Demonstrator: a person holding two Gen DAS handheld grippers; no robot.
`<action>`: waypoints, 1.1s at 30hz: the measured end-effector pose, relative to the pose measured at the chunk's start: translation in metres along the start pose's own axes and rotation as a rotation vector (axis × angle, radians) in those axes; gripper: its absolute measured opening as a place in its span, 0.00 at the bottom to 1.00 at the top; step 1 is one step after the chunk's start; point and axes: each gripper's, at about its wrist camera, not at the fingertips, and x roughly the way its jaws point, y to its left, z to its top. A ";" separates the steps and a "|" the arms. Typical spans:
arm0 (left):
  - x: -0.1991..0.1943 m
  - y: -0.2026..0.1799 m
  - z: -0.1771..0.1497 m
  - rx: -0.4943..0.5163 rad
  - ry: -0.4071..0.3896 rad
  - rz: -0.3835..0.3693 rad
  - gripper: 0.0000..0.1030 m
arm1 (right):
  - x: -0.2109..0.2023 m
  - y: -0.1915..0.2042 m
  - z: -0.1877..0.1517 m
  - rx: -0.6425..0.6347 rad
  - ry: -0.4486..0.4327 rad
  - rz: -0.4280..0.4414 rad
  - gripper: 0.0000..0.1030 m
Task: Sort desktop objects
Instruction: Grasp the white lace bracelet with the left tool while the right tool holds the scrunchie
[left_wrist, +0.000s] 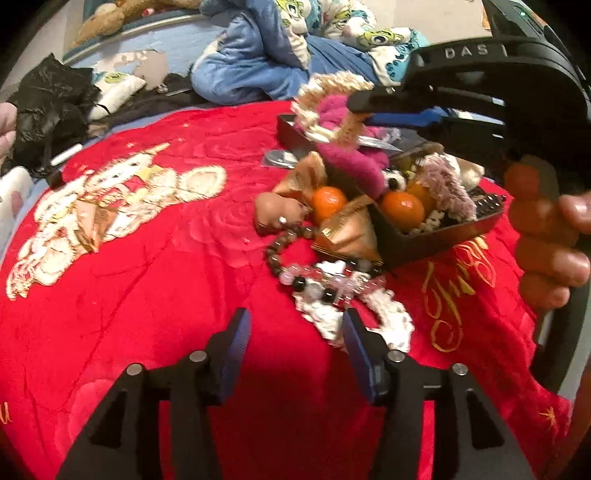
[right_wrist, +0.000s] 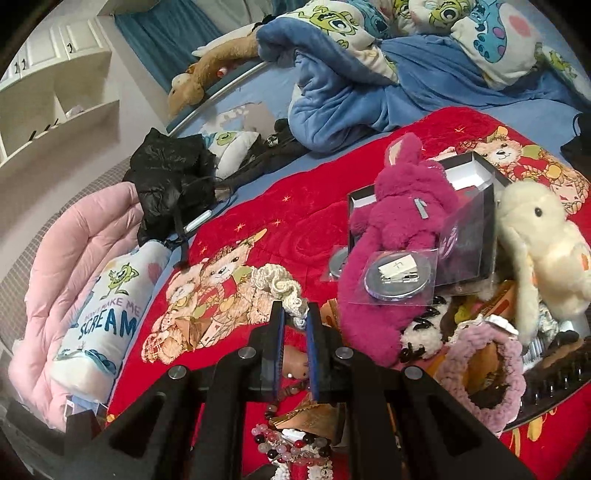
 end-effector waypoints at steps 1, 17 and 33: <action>0.000 0.000 0.000 -0.016 0.012 -0.016 0.53 | -0.001 -0.001 0.001 0.002 -0.002 0.004 0.11; 0.016 -0.017 -0.001 -0.031 0.004 0.037 0.14 | -0.011 -0.003 0.003 0.030 -0.029 0.019 0.11; -0.051 -0.006 0.017 0.018 -0.167 0.107 0.09 | -0.018 -0.001 0.004 0.027 -0.042 0.015 0.11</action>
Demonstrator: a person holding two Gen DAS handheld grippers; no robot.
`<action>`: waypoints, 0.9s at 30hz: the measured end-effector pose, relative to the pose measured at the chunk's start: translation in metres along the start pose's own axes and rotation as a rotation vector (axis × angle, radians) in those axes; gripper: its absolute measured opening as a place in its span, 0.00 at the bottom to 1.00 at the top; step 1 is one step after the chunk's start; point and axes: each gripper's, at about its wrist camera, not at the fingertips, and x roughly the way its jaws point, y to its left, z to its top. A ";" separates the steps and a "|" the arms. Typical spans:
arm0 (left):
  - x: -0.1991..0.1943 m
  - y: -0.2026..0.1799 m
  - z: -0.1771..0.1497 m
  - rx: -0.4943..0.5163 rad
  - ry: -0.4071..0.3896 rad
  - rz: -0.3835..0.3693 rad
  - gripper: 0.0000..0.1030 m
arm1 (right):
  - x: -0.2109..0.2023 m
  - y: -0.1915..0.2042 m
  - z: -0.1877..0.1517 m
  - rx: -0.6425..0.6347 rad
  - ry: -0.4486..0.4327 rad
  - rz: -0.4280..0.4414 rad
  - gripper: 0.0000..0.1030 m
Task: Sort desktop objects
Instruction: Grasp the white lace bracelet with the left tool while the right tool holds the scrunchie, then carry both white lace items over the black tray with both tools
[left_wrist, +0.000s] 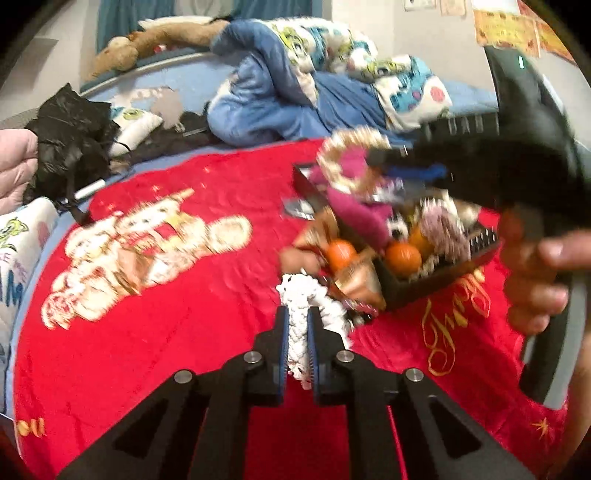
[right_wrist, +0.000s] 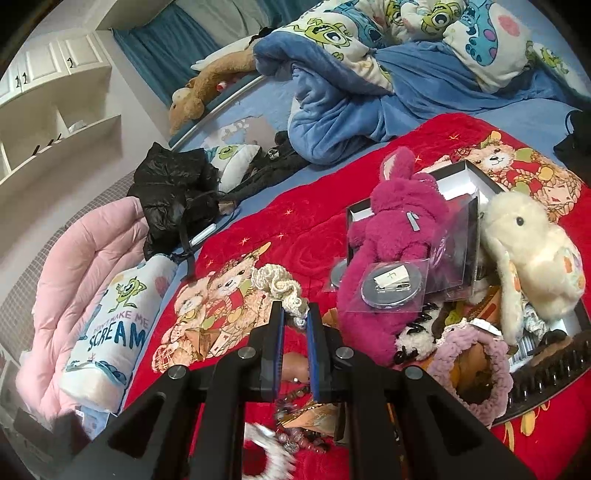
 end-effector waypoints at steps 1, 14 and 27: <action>-0.003 0.005 0.003 -0.009 -0.016 0.005 0.09 | 0.000 0.000 0.000 0.000 -0.001 0.000 0.11; -0.016 0.031 0.015 -0.049 -0.083 0.036 0.09 | -0.004 0.011 -0.002 -0.028 -0.011 0.003 0.11; -0.004 -0.025 0.038 -0.034 -0.087 -0.049 0.09 | -0.038 -0.011 0.006 -0.014 -0.060 -0.044 0.11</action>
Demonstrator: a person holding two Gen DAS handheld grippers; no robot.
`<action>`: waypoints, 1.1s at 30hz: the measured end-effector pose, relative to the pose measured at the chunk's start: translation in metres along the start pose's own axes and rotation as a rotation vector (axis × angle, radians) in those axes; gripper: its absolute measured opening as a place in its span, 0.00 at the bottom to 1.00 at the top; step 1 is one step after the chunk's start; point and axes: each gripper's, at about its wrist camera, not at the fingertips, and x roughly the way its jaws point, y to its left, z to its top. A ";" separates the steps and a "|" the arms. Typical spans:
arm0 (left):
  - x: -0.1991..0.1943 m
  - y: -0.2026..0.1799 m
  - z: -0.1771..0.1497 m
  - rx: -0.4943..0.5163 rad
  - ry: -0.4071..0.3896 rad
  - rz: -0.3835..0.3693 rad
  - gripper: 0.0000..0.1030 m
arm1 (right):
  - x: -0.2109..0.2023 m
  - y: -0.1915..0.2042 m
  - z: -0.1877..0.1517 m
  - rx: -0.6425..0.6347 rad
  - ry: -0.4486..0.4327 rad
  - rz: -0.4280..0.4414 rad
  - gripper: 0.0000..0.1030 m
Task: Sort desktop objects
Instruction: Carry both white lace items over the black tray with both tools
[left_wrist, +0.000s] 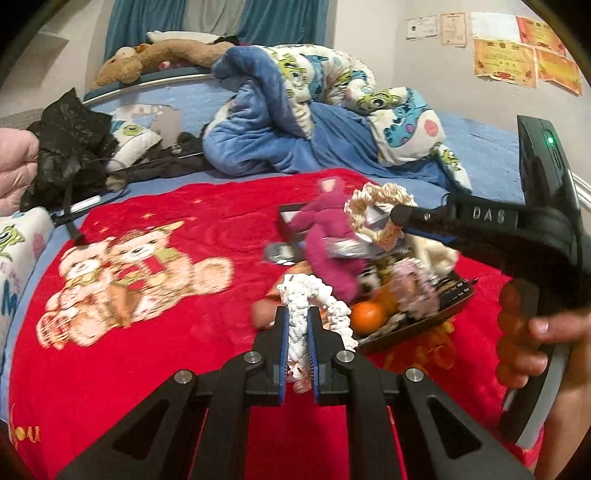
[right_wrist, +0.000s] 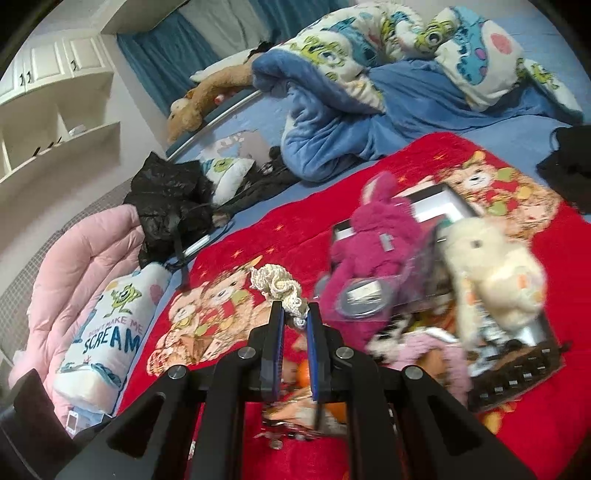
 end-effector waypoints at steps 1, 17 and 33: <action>0.002 -0.008 0.003 0.013 -0.009 -0.002 0.09 | -0.006 -0.006 0.002 -0.003 -0.007 -0.015 0.11; 0.035 -0.088 0.027 0.024 -0.054 -0.100 0.09 | -0.090 -0.113 0.019 0.073 -0.106 -0.150 0.11; 0.063 -0.077 0.040 0.027 -0.053 -0.081 0.09 | -0.056 -0.073 0.018 -0.086 -0.044 -0.243 0.11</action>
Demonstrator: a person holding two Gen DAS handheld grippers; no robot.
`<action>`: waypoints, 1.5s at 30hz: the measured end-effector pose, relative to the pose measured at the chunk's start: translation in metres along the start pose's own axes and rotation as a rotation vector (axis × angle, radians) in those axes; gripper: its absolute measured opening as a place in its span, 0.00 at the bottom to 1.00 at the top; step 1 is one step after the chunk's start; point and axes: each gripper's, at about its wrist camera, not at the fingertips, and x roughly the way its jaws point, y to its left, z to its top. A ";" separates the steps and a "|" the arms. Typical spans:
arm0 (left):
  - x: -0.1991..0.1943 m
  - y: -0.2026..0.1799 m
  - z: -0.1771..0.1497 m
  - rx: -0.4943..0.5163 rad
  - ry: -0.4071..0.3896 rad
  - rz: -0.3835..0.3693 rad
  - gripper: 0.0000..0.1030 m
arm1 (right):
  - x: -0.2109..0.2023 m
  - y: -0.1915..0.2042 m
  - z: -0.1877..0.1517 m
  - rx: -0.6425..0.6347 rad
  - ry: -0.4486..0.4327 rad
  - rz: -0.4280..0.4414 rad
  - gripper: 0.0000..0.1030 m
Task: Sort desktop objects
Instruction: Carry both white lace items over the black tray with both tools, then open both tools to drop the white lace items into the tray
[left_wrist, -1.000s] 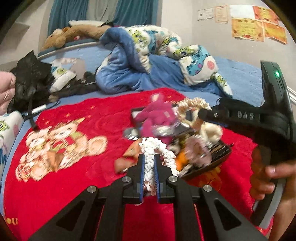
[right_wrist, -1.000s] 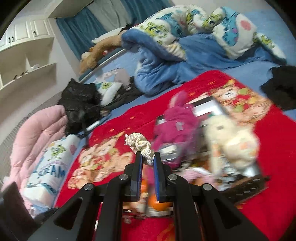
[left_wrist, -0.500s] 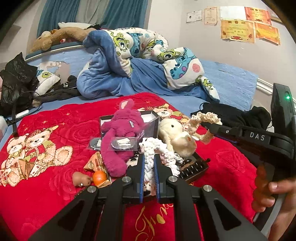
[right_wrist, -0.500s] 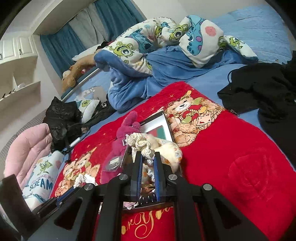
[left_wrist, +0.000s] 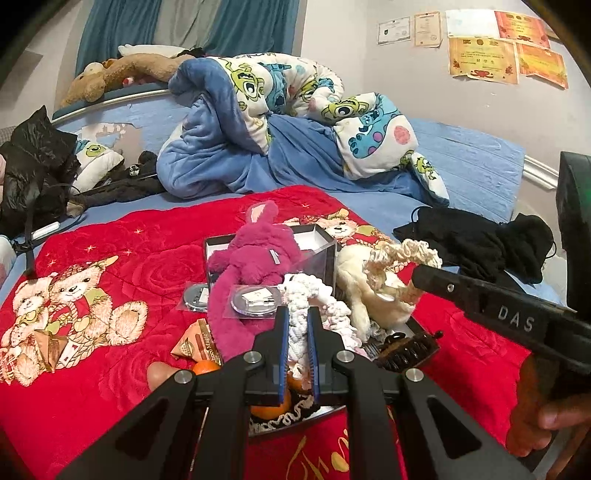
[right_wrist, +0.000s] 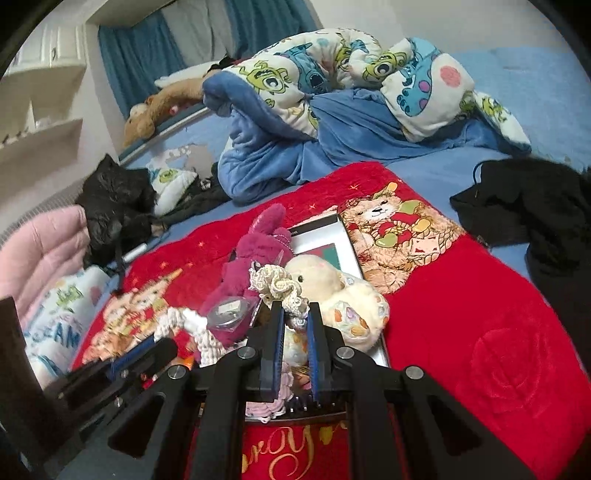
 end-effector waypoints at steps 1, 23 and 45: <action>0.002 0.001 -0.001 0.001 0.002 -0.003 0.09 | 0.001 0.001 -0.001 -0.012 0.004 -0.011 0.11; 0.060 0.018 -0.031 -0.024 0.102 -0.012 0.09 | 0.048 -0.014 -0.020 -0.026 0.166 -0.082 0.12; 0.040 0.021 -0.027 0.027 0.051 0.057 1.00 | 0.038 -0.005 -0.016 -0.050 0.121 -0.123 0.62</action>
